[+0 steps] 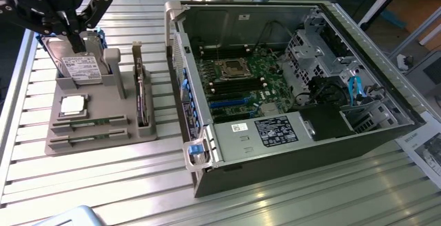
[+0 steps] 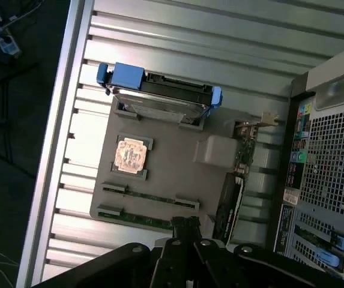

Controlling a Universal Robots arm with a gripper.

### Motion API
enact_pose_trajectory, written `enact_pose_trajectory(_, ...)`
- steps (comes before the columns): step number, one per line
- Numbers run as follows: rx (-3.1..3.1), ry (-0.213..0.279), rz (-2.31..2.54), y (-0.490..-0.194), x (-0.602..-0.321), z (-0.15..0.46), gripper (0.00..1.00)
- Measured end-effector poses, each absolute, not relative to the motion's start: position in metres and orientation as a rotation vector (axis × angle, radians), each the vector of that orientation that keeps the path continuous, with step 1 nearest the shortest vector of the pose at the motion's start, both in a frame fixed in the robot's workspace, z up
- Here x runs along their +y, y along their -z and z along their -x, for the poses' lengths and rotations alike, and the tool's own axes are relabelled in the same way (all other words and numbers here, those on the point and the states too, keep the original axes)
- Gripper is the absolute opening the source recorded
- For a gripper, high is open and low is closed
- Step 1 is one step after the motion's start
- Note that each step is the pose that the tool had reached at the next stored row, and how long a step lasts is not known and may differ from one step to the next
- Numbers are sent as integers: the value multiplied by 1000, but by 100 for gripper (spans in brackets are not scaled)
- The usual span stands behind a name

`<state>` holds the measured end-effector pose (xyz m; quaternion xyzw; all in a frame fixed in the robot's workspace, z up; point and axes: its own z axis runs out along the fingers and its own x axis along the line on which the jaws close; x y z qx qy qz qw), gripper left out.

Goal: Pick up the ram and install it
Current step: 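Pick up the ram and move it above insertion slot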

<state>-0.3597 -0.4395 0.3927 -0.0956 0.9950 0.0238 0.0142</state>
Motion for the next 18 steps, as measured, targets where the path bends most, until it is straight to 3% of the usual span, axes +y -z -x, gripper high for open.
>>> enact_pose_trajectory(18,3025,-80,761,-392,-440,360,10)
